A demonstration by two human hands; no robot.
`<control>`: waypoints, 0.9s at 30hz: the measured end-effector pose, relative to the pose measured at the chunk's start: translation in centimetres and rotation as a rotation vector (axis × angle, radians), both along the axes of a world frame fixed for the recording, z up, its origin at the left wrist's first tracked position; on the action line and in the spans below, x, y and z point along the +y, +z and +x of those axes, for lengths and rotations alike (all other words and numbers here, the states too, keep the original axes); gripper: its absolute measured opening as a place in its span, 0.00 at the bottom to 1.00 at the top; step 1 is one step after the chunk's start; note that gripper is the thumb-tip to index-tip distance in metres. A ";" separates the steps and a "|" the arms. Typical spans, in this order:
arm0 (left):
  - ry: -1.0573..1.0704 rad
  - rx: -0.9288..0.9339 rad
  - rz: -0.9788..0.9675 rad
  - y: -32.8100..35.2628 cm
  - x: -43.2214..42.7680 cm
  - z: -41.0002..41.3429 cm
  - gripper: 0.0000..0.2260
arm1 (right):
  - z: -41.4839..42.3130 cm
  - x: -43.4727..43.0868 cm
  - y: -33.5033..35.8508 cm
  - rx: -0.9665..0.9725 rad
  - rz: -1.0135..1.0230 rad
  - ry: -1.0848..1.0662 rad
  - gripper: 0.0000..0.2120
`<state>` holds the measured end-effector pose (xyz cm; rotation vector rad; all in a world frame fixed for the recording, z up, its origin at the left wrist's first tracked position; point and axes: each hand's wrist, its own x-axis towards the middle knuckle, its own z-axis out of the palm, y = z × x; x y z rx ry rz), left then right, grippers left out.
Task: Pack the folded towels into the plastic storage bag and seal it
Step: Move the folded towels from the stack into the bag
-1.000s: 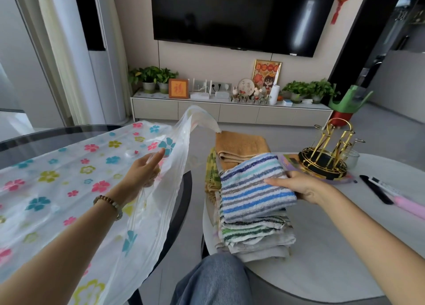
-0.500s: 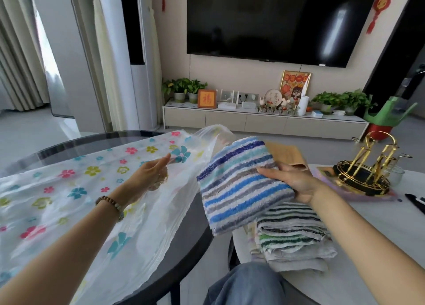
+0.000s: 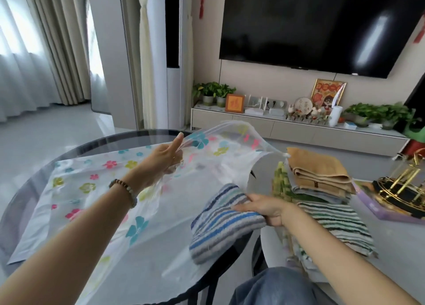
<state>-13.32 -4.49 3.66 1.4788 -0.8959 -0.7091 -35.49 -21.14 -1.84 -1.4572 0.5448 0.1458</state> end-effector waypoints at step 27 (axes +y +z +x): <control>-0.109 0.209 0.029 -0.8 0.3 -0.5 0.23 | 8.6 4.2 -10.0 0.355 -1.244 0.616 0.33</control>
